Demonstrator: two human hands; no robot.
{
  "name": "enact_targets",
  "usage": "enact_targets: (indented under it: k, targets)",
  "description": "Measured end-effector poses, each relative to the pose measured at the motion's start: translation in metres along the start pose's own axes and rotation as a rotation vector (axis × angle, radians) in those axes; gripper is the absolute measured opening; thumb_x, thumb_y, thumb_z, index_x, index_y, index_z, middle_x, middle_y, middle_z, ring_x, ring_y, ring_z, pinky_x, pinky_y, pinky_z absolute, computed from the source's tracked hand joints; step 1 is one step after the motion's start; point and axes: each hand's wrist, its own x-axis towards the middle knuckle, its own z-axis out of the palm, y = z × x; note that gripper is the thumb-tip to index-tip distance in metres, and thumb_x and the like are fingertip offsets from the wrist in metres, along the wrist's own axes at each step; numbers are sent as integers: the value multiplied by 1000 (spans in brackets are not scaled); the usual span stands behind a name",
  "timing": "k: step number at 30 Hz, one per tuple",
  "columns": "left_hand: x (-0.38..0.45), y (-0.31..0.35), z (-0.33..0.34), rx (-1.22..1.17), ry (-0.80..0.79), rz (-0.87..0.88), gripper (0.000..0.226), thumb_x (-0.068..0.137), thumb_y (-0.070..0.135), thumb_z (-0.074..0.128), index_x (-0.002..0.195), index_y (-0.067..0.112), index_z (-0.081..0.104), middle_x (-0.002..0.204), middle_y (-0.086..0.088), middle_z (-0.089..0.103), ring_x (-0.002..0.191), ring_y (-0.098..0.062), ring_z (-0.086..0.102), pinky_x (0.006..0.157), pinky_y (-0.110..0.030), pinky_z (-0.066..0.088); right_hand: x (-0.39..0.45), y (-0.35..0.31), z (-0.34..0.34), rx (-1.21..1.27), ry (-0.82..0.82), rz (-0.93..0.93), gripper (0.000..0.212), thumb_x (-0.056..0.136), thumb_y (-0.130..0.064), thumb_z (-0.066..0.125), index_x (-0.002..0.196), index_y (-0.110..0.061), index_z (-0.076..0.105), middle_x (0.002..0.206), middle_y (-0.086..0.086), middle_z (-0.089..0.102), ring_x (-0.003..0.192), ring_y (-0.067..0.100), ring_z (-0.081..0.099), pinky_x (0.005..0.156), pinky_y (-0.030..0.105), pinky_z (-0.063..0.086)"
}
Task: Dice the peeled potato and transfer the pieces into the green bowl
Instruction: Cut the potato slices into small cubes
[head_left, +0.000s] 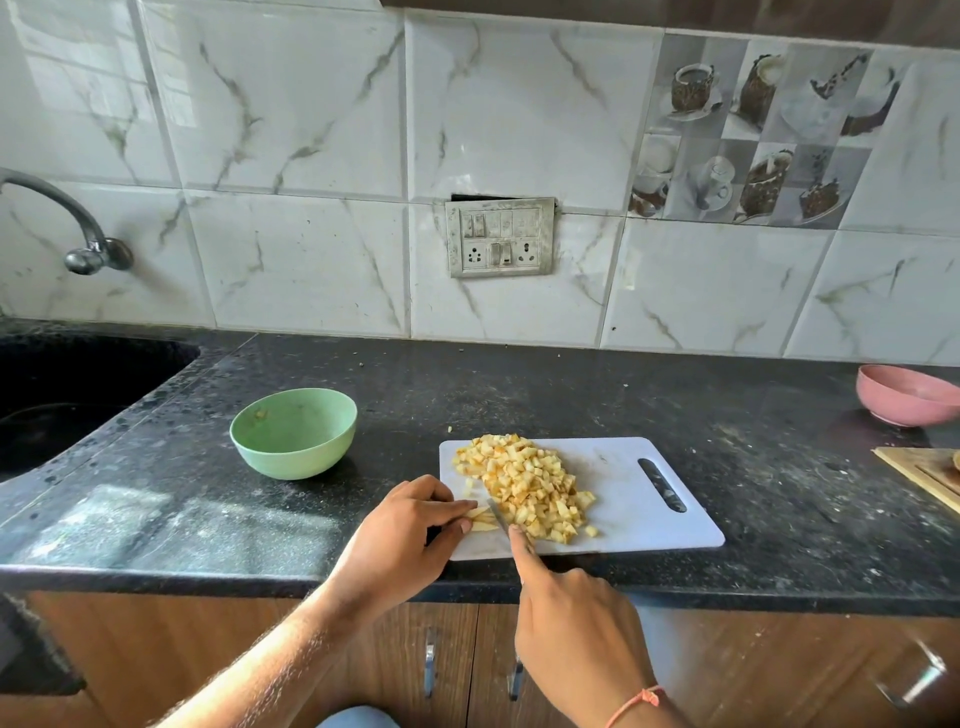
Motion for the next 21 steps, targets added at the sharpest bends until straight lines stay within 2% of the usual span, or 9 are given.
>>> enact_targets:
  k: [6,8,11,15,18,21]
  targets:
    - [-2,4,-1,14,-4,5,34,103,45,63,135,36,72,116,27,51,96,2,52,71,-6,38,1,-6,3,27,-3,-5,65,107,-31,33,164,-35,4,99,2,70,84,21,67,65,34,44]
    - [-3,4,-2,30,-5,26,33,103,45,62,134,37,72,122,26,49,94,4,52,69,-7,40,2,-6,4,36,9,-4,65,107,-31,33,164,-36,4,97,2,70,81,21,65,64,34,43]
    - [-2,3,-2,49,-5,39,32,104,45,61,134,39,72,128,28,52,100,1,52,75,-16,50,5,-5,5,47,29,1,64,106,-31,33,164,-36,5,94,2,69,71,19,55,63,33,41]
    - [-1,3,0,34,4,38,29,103,40,64,131,39,74,119,30,59,103,-1,52,80,-20,53,6,0,3,91,79,1,63,106,-31,34,164,-38,10,81,-4,65,67,15,57,58,29,41]
    - [0,1,2,-18,22,21,26,100,38,70,125,38,78,111,28,62,101,0,55,83,-14,47,5,2,1,122,128,8,62,106,-35,33,163,-40,9,76,-6,65,66,13,61,55,26,43]
    - [2,-1,2,-79,41,-15,22,96,38,76,117,39,81,102,29,66,97,1,59,83,-12,46,4,-4,-3,131,153,12,62,107,-36,32,163,-42,8,72,-8,58,64,13,58,50,22,34]
